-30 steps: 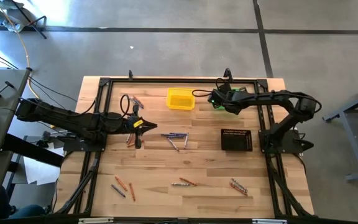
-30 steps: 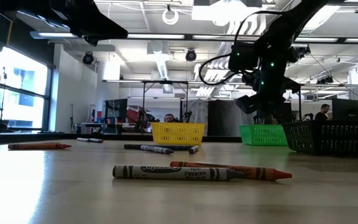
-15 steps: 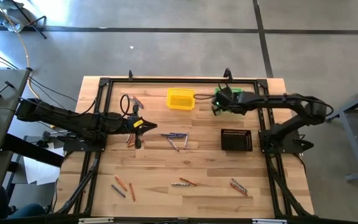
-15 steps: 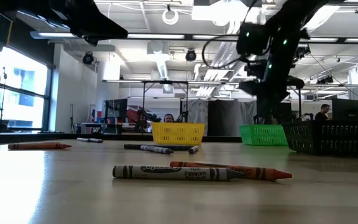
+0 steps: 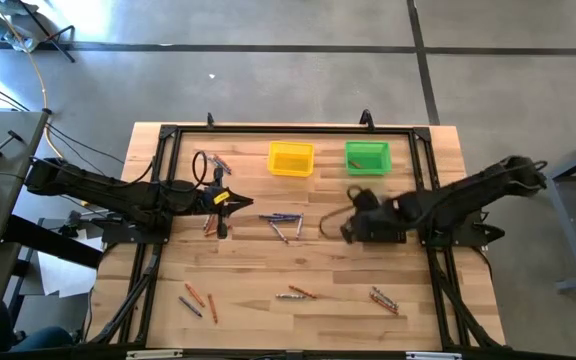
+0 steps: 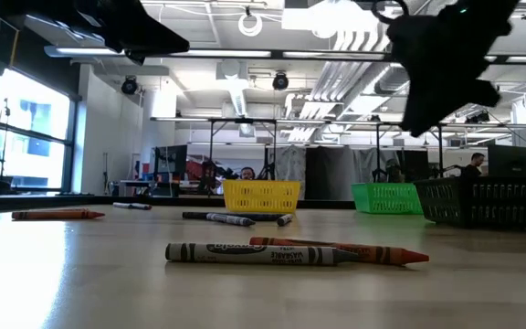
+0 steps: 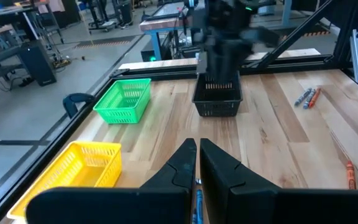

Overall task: Sort crayons
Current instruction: Put the gray crayon into the black bin

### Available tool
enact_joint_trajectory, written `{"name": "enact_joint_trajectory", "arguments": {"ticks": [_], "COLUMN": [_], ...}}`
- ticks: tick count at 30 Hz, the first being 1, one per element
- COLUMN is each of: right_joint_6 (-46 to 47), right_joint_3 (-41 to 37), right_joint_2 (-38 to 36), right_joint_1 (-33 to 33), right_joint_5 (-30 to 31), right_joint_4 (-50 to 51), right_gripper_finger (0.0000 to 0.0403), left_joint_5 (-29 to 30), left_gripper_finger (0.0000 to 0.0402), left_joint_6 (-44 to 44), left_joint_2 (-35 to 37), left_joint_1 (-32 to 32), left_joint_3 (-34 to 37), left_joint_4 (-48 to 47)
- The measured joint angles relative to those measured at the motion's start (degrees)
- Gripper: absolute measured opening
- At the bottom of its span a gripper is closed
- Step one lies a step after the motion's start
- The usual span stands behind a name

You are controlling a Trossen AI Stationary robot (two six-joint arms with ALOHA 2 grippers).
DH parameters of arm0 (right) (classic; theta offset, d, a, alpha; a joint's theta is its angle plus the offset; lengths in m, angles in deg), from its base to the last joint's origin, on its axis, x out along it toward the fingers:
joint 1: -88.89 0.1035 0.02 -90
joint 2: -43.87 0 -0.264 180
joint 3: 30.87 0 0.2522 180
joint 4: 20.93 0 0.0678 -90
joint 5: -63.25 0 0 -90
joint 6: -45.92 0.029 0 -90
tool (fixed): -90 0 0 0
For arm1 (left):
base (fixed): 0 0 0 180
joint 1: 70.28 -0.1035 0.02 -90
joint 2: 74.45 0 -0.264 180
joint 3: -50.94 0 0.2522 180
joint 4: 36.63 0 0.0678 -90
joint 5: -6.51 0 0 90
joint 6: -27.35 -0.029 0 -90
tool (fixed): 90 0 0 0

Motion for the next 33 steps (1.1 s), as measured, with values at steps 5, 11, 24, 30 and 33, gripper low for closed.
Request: {"name": "enact_joint_trajectory", "arguments": {"ticks": [5, 11, 24, 30, 33], "right_joint_6": [12.8, 24.95, 47.16, 50.27, 50.27], "right_joint_3": [-0.02, -0.02, -0.02, -0.02, -0.02], "right_joint_2": [4.44, 8.73, 15.19, 17.22, 17.69], "right_joint_1": [8.01, 14.6, 26.69, 29.17, 29.41], "right_joint_5": [-7.07, -14.91, -24.2, -26.21, -26.23], "right_joint_4": [-0.06, -2.81, -14.49, -10.73, -6.29], "right_gripper_finger": [0.0087, 0.0087, 0.0087, 0.0087, 0.0087], "left_joint_5": [0.09, 0.27, 1.32, 1.3, 1.3], "left_gripper_finger": [0.001, 0.001, 0.001, 0.001, 0.001], "left_joint_6": [-2.86, -10.1, -16.9, -16.75, -16.5], "left_joint_2": [0.0, 0.0, 0.02, 0.02, 0.02], "left_joint_1": [-0.17, -0.17, -0.17, -0.17, -0.17], "left_joint_3": [0.0, -0.02, -0.04, -0.04, -0.04], "left_joint_4": [3.31, 9.13, 13.45, 14.03, 14.03]}}
